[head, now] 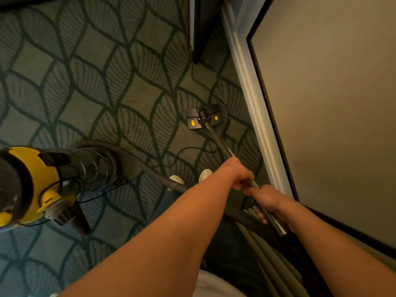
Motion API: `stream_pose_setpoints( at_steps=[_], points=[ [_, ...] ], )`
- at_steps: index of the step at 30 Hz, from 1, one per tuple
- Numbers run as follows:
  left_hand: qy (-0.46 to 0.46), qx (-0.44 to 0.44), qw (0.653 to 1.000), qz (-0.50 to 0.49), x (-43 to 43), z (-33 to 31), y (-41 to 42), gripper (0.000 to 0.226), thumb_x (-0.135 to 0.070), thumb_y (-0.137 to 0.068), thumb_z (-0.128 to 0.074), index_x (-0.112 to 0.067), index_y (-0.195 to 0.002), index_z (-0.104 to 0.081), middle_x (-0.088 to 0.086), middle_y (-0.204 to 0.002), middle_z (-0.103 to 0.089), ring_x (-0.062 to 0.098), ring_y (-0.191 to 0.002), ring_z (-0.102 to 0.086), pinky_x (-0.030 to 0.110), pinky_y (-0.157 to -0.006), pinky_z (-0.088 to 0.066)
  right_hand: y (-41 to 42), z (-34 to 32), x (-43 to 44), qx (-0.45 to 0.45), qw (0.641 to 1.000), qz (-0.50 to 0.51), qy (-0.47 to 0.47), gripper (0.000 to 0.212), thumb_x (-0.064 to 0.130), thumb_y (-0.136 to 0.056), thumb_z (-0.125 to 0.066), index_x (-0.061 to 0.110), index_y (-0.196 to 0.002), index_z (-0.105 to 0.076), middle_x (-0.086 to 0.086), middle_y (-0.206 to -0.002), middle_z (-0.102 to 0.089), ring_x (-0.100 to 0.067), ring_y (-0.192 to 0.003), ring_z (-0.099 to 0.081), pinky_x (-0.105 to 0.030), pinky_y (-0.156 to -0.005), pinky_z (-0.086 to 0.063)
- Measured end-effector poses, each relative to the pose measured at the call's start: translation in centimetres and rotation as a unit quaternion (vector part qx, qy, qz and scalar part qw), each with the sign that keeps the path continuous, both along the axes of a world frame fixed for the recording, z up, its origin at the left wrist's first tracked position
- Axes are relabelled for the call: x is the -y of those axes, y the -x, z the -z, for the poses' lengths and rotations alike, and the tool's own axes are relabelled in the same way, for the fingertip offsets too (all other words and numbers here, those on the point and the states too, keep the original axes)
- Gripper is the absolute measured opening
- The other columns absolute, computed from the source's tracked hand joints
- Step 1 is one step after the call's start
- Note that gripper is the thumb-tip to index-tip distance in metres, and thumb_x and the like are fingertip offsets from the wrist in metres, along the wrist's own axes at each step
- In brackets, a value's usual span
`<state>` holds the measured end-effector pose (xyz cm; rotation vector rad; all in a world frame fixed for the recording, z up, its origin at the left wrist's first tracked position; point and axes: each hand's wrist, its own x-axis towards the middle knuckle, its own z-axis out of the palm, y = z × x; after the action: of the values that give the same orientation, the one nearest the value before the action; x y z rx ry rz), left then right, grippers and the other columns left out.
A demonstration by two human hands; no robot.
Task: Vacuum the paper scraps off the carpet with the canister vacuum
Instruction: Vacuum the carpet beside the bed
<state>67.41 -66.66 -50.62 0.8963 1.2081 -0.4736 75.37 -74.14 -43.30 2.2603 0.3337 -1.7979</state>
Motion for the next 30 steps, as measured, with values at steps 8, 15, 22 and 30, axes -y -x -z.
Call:
stream_pose_setpoints(
  at_steps=[8, 15, 22, 30],
  points=[
    [0.040, -0.030, 0.998, 0.046, 2.3, -0.9, 2.0, 0.020, -0.022, -0.092, -0.064, -0.009, -0.079, -0.056, 0.008, -0.075, -0.062, 0.019, -0.065, -0.062, 0.028, -0.061, -0.053, 2.2, -0.8, 2.7, -0.072, 0.988, 0.130, 0.043, 0.030, 0.034, -0.101, -0.046, 0.009, -0.083, -0.048, -0.005, -0.047, -0.044, -0.015, -0.033, -0.043, -0.020, -0.037, -0.039],
    [0.025, -0.033, 0.997, 0.062, 2.5, -3.1, 7.4, 0.021, -0.020, -0.094, -0.059, -0.010, -0.078, -0.050, 0.008, -0.072, -0.056, 0.019, -0.062, -0.057, 0.027, -0.062, -0.052, 8.0, -2.7, 2.9, -0.105, 0.968, 0.226, 0.040, 0.035, 0.037, -0.102, -0.043, 0.010, -0.080, -0.048, -0.003, -0.045, -0.042, -0.012, -0.030, -0.041, -0.015, -0.034, -0.036],
    [0.033, -0.018, 0.997, 0.070, -0.9, -5.3, 11.7, 0.025, -0.021, -0.099, -0.049, -0.007, -0.079, -0.052, 0.008, -0.076, -0.057, 0.015, -0.064, -0.055, 0.021, -0.062, -0.049, 13.2, -4.6, -0.2, -0.109, 0.966, 0.234, -0.029, 0.038, 0.030, -0.104, -0.038, 0.007, -0.075, -0.046, -0.005, -0.046, -0.039, -0.013, -0.027, -0.039, -0.015, -0.030, -0.033],
    [-0.014, -0.019, 0.999, 0.021, -7.3, -6.7, 15.4, 0.023, -0.022, -0.098, -0.049, -0.006, -0.082, -0.053, 0.009, -0.075, -0.059, 0.016, -0.061, -0.057, 0.022, -0.060, -0.050, 15.8, -6.2, -6.5, -0.085, 0.985, 0.129, -0.083, 0.030, 0.032, -0.100, -0.049, 0.008, -0.084, -0.053, -0.006, -0.055, -0.048, -0.013, -0.039, -0.045, -0.019, -0.035, -0.039]
  ],
)
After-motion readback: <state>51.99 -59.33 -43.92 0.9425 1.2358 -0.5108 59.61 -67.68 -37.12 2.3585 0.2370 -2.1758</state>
